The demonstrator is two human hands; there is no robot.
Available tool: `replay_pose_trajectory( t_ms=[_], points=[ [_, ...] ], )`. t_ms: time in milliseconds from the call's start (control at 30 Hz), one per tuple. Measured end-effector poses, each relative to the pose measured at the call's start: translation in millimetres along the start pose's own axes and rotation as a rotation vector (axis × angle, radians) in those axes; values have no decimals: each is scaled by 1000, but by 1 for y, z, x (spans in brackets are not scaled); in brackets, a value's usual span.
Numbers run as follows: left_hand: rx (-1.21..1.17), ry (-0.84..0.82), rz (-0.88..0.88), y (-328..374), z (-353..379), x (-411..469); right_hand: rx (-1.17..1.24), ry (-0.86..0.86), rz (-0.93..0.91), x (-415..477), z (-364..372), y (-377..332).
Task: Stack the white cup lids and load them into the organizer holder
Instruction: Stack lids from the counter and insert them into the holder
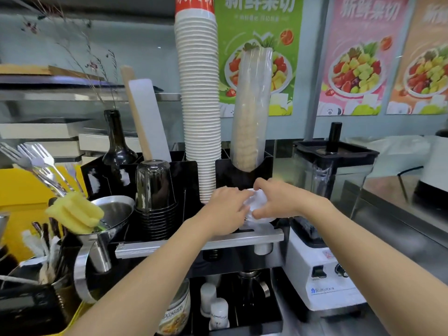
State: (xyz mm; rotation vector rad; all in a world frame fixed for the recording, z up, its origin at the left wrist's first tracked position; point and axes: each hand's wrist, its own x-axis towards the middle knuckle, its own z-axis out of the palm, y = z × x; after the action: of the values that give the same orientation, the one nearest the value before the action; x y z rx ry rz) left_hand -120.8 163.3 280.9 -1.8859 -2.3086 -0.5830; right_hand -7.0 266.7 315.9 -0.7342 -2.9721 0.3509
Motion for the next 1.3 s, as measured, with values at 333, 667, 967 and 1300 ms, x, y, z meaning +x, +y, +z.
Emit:
replay_pose_trajectory(
  t_ms=[333, 667, 967, 1300],
  points=[
    [311, -193, 53, -11, 30, 11, -282, -318, 25, 22, 8, -8],
    [369, -82, 87, -17, 37, 8, -409, -518, 35, 42, 18, -12],
    [363, -147, 92, -17, 35, 9, -446, -514, -5, 51, 28, -3],
    [196, 336, 80, -3, 1, -35, -99, 113, -90, -14, -12, -1]
  ],
)
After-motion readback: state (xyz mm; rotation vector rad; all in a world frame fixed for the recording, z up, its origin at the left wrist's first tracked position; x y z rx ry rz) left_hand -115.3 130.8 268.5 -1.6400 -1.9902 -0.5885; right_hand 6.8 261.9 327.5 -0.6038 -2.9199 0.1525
